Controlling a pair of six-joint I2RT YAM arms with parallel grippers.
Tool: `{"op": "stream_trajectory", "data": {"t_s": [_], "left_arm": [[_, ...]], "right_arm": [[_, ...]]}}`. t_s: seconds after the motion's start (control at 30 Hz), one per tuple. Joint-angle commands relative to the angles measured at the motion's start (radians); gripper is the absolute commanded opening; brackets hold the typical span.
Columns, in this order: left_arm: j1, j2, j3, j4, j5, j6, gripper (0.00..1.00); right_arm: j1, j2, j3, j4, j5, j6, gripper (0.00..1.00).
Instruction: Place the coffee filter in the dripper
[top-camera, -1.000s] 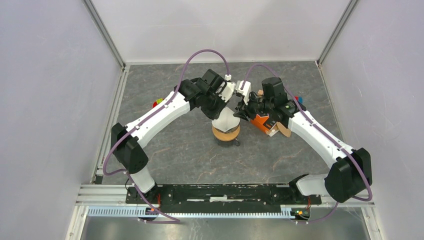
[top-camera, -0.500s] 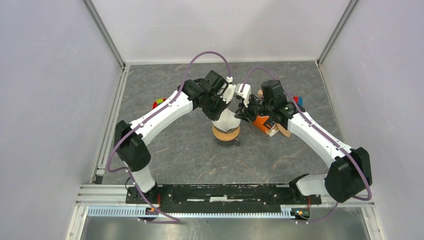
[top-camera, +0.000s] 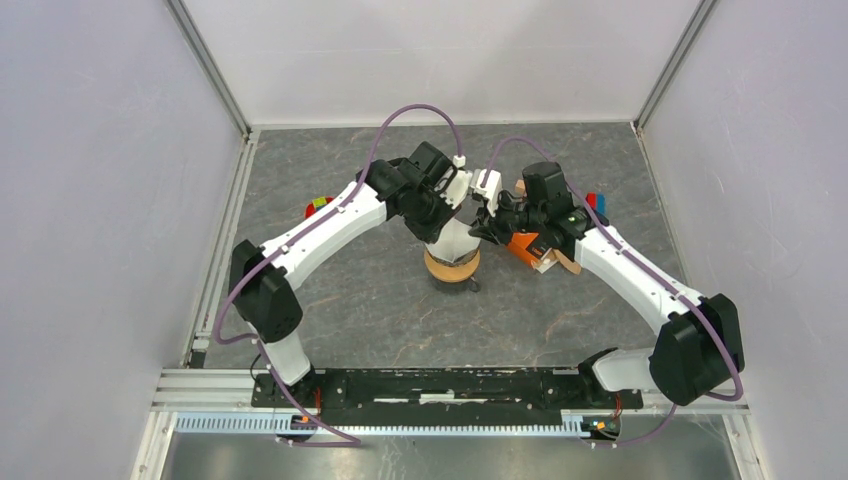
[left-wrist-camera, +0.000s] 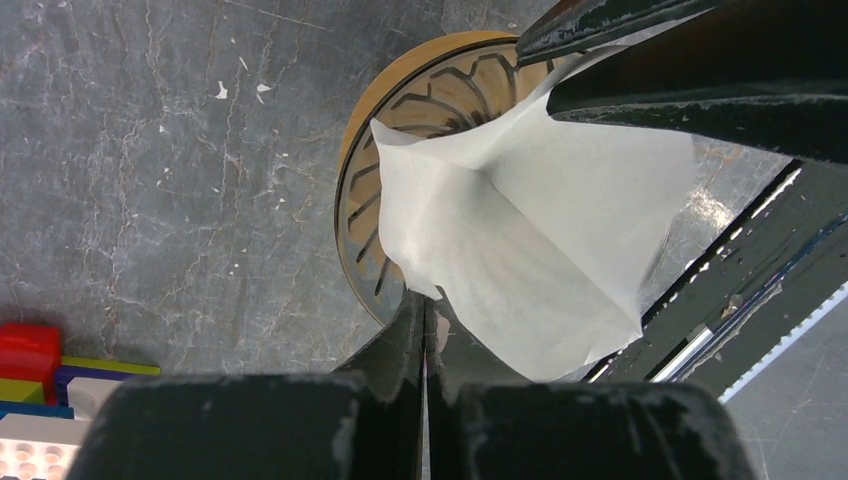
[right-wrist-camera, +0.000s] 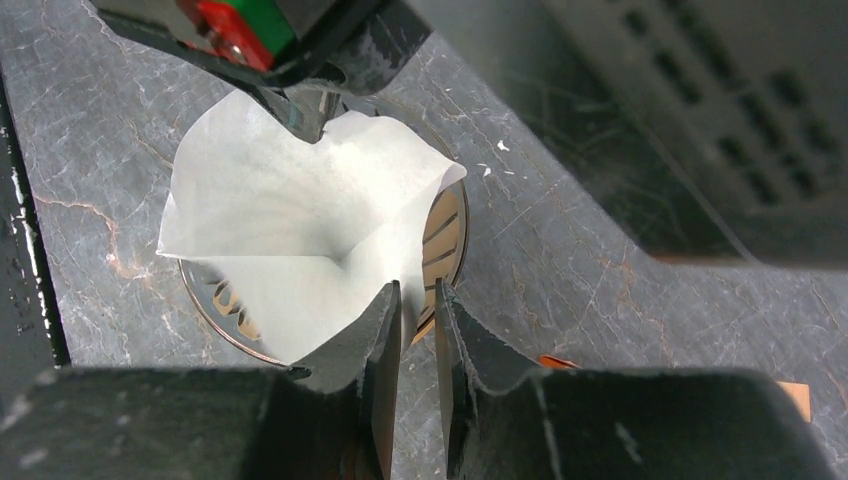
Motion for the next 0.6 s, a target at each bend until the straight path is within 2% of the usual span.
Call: {"op": "stream_trajectory", "data": {"t_s": [0.0, 0.23, 0.57], "left_arm": [[0.001, 0.003, 0.014, 0.036, 0.04, 0.041, 0.02], [0.001, 0.005, 0.024, 0.031, 0.043, 0.041, 0.03], [0.001, -0.005, 0.057, 0.008, 0.015, 0.049, 0.21]], "right_arm": [[0.005, -0.01, -0.024, -0.021, 0.013, -0.023, 0.25], [0.008, -0.018, -0.028, -0.025, 0.02, -0.034, 0.26], [0.008, -0.032, 0.04, -0.053, 0.036, -0.035, 0.44]]}}
